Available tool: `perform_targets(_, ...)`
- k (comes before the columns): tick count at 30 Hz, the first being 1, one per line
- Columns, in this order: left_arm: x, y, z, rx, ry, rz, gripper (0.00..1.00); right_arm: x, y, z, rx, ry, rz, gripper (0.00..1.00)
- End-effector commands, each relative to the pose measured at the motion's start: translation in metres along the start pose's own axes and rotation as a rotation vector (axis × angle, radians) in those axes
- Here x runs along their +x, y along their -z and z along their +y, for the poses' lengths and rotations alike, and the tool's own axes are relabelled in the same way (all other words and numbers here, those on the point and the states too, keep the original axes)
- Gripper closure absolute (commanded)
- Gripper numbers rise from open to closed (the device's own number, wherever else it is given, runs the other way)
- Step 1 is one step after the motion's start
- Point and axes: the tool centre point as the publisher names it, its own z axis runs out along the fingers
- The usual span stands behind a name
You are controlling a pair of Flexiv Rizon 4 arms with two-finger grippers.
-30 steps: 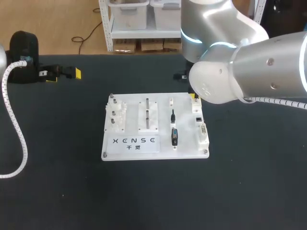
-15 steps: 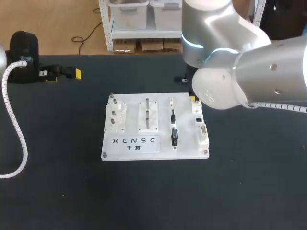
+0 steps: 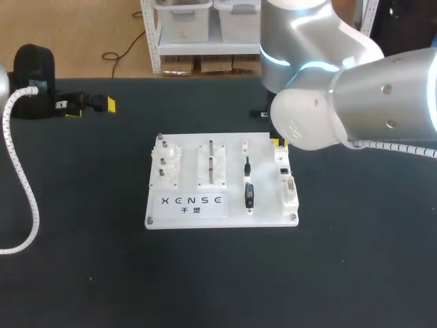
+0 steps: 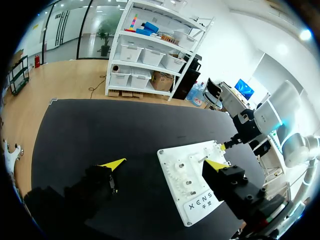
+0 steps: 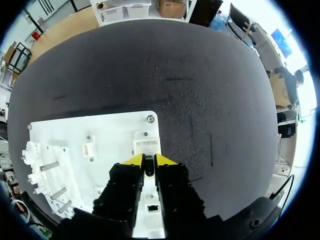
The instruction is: Insert the USB connector, Ethernet cable, and multi-pin plug into their matching sockets one by one.
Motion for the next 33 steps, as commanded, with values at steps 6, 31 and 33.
perform_targets(6,0.0,0.0,0.0,0.0,0.0,0.0,0.0,-0.002,0.007,-0.002,0.013,-0.001,-0.034,0.0)
perform_targets(31,0.0,0.0,0.0,0.0,0.0,0.0,0.0,0.044,0.058,0.05,-0.067,0.064,0.035,0.0)
perform_targets(33,0.0,0.0,0.0,0.0,0.0,0.0,0.0,0.049,0.059,0.057,-0.07,0.092,0.035,0.0)
